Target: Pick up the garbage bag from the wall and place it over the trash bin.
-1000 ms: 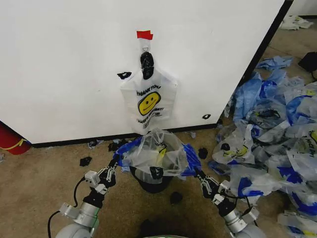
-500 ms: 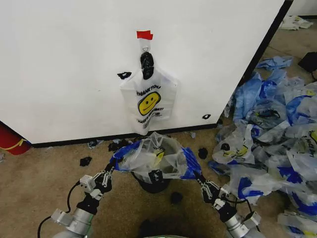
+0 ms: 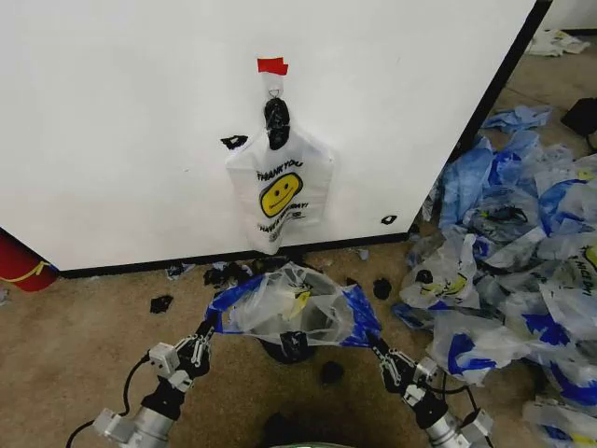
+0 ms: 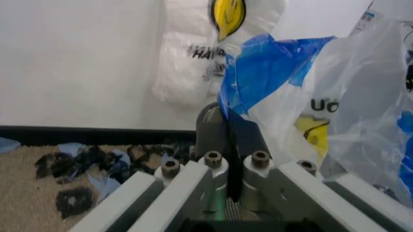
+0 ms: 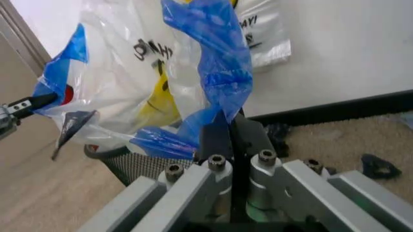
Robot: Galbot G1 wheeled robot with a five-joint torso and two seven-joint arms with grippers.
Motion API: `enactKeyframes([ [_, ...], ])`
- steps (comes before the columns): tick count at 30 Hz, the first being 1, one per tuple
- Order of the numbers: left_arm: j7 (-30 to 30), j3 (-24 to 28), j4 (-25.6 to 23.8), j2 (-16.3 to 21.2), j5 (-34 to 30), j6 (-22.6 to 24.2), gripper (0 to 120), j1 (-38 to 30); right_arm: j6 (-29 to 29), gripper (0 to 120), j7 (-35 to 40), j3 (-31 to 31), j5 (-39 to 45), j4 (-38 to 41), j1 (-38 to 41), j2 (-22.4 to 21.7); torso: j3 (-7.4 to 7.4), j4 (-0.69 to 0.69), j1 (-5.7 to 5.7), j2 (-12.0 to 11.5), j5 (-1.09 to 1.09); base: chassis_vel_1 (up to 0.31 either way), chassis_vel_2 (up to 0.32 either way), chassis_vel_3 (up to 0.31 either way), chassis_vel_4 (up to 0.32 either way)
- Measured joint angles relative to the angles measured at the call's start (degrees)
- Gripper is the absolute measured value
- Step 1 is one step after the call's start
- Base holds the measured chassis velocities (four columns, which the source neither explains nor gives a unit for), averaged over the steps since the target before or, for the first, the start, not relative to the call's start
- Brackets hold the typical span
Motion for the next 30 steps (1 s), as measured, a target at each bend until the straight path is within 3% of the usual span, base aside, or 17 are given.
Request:
enactKeyframes([
  [22, 1.1, 0.6, 1.4, 1.07, 2.82, -1.74, 0, 3.33, 0.83, 0, -0.1, -1.95, -1.82, -3.66, 0.46, 1.2, 0.01, 0.0, 0.0, 0.0, 0.0, 0.0, 0.0, 0.0, 0.0],
  [30, 1.03, 0.56, 4.12, 2.16, 3.02, -1.41, 0, 1.77, 0.77, 0, 0.26, -2.38, -1.72, -6.4, 2.71, 1.78, 0.01, 0.0, 0.0, 0.0, 0.0, 0.0, 0.0, 0.0, 0.0],
])
